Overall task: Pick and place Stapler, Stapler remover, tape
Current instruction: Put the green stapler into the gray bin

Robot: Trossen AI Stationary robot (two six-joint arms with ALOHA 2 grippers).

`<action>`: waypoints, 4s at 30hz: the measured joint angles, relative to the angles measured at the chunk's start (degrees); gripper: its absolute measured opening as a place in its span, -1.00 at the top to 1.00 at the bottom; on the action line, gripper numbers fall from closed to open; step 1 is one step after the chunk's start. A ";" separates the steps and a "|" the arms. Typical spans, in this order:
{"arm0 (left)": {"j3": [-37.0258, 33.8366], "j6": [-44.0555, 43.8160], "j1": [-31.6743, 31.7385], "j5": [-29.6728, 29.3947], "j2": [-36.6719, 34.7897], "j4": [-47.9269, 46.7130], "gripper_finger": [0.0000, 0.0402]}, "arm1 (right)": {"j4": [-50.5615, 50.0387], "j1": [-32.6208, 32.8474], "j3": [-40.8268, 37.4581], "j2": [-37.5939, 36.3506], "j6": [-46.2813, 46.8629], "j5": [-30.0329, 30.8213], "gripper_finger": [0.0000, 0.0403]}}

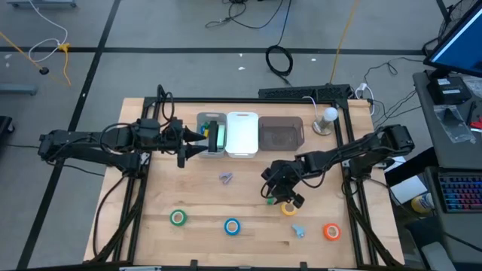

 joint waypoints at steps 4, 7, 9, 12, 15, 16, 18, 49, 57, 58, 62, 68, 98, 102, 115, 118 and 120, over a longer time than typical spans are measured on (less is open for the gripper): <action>0.00 0.00 0.00 -0.02 0.01 0.02 -0.19 | 0.62 -0.58 -0.43 0.04 -0.61 -0.12 0.08; 0.00 0.00 0.00 -0.02 0.11 0.00 -0.19 | 0.75 -0.91 -0.45 1.80 -1.09 -1.53 0.08; 0.00 0.00 0.00 -0.02 0.11 0.02 -0.19 | 0.70 -1.36 -0.51 3.29 -0.85 -3.14 0.08; 0.00 0.12 0.00 -0.02 0.11 -0.02 -0.19 | 3.51 -1.60 -0.51 4.49 -1.43 -4.59 0.08; 0.00 0.13 0.00 -0.04 0.11 0.04 -0.19 | 4.82 -1.85 -0.45 5.11 -1.66 -5.95 0.08; 0.00 0.13 0.00 -0.03 0.11 0.01 -0.19 | 4.88 -1.94 -0.45 5.62 -0.96 -6.02 0.08; 0.00 0.11 0.00 -0.04 0.11 -0.01 -0.19 | 4.61 -2.05 -0.49 6.49 -0.12 -5.96 0.08; 0.00 1.49 0.00 -0.59 0.11 -0.02 -0.19 | 2.31 -3.90 -0.45 10.64 -0.88 -1.36 0.20; 0.00 1.53 0.00 -0.60 0.11 -0.02 -0.19 | 1.64 -3.90 -0.37 11.82 -0.21 -1.44 0.32; 0.00 1.53 0.00 -0.61 0.11 -0.02 -0.19 | 1.71 -3.90 -0.32 12.10 0.22 -1.45 0.34; 0.00 1.52 0.00 -0.59 0.11 -0.03 -0.19 | 1.75 -3.92 -0.28 12.28 0.52 -1.39 0.43; 0.00 1.53 0.00 -0.59 0.11 -0.02 -0.19 | 1.63 -3.92 -0.29 12.34 0.67 -1.28 0.59; 0.02 1.25 0.02 -1.57 0.11 0.94 -0.19 | 3.75 -4.45 -0.49 9.22 2.26 5.54 0.67; 0.02 0.44 0.02 -1.57 0.09 0.95 -0.19 | 4.05 -5.38 -0.49 7.43 2.63 6.44 0.67; 0.02 -1.90 0.02 -1.67 2.14 4.80 -0.19 | 13.30 -10.87 -0.56 2.45 11.42 10.79 0.66; 0.04 -2.97 0.02 -2.41 4.91 6.73 -0.19 | 15.54 -11.49 -0.36 1.96 12.19 12.39 0.65; 0.04 -2.55 0.02 -2.54 7.11 6.75 -0.19 | 16.60 -12.25 -0.49 1.70 13.25 13.14 0.65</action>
